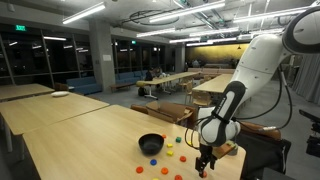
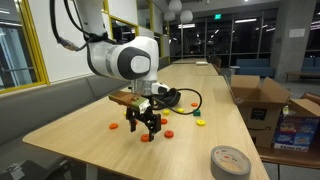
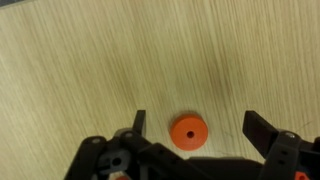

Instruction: Put four round orange blocks in the black bowl

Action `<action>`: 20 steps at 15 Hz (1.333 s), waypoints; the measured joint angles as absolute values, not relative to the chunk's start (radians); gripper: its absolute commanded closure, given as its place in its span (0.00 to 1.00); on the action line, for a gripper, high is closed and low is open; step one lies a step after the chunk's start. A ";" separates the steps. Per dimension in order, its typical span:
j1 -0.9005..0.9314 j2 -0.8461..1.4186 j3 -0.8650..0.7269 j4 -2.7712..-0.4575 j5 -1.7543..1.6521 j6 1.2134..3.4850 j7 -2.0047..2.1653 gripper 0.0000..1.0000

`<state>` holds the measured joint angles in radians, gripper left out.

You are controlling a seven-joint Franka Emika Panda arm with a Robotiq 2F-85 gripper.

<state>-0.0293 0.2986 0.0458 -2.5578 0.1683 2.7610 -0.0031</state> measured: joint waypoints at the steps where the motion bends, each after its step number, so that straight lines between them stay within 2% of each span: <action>1: -0.032 0.303 0.046 -2.558 0.168 2.769 -0.007 0.00; 20: -0.064 0.376 0.079 -2.526 0.168 2.818 -0.061 0.00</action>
